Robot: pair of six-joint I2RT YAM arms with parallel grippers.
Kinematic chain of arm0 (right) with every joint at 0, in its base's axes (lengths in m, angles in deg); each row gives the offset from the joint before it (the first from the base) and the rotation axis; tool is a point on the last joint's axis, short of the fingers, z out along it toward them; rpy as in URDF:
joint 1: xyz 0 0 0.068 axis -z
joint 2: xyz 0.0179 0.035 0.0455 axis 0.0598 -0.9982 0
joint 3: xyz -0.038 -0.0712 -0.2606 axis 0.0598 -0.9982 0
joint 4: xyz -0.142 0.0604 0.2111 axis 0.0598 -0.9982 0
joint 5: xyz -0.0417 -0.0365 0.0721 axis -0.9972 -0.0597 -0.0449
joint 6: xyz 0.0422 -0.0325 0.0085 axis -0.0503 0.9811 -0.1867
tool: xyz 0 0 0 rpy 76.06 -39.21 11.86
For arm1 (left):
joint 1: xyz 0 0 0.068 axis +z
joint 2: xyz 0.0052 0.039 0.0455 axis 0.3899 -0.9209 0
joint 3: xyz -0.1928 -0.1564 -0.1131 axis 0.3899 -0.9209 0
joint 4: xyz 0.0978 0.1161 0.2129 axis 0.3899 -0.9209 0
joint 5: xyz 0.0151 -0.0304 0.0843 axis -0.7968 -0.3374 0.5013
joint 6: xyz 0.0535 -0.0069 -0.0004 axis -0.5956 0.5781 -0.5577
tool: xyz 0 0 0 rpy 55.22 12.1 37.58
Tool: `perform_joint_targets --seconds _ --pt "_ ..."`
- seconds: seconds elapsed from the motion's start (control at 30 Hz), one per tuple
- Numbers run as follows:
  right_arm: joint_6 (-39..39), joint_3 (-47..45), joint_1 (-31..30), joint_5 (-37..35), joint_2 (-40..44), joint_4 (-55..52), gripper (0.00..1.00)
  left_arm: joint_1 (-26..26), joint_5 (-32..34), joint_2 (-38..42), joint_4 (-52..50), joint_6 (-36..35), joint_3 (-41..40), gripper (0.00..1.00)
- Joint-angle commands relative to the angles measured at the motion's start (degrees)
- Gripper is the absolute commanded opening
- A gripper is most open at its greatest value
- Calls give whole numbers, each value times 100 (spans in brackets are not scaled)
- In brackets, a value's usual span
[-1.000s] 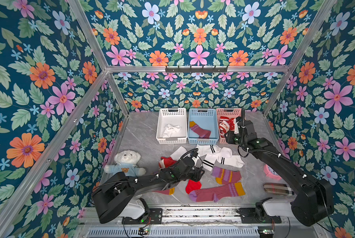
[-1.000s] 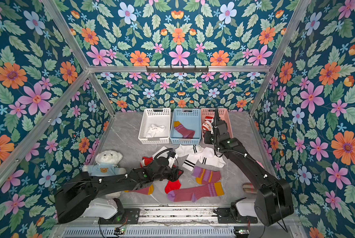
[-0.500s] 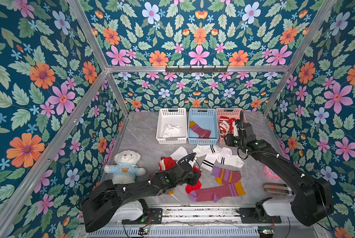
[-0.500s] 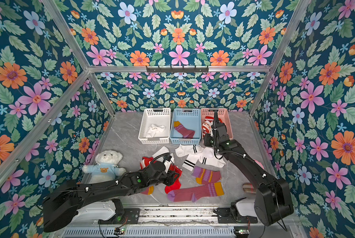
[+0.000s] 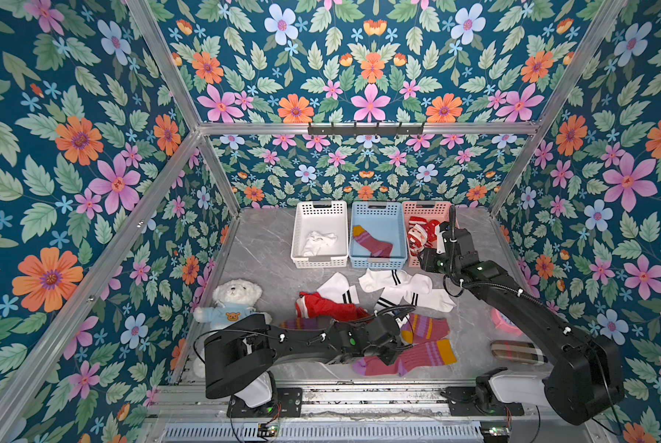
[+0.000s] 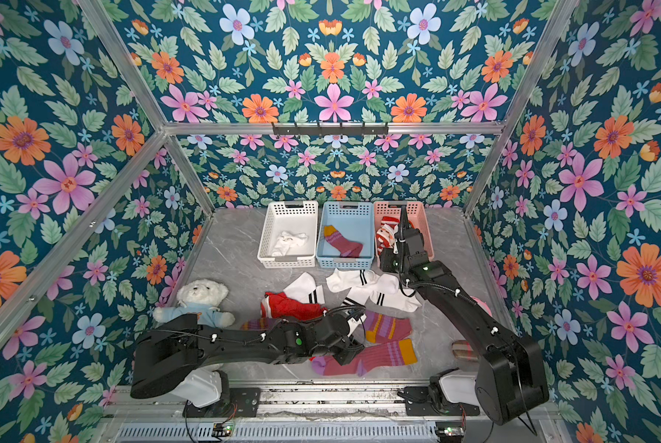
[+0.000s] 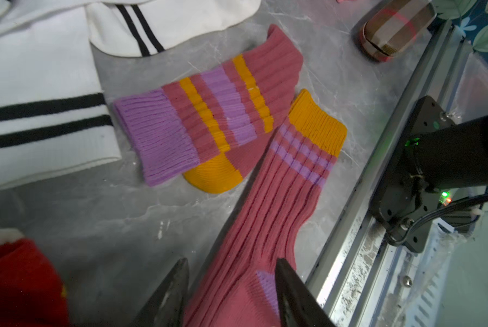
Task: Sort the socks into the basket by color
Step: Pick up the sock at the center of the board.
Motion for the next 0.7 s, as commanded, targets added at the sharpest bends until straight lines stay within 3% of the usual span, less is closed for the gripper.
perform_joint_targets --seconds 0.0,0.23,0.67 --pt "-81 -27 -3 -76 68 -92 52 -2 84 -33 -328 -231 92 54" --pt "-73 -43 -3 -6 157 -138 53 -46 -392 -267 -538 -359 290 53" --pt "-103 -463 -7 27 618 -192 54 -517 -176 -782 -753 -234 643 49"
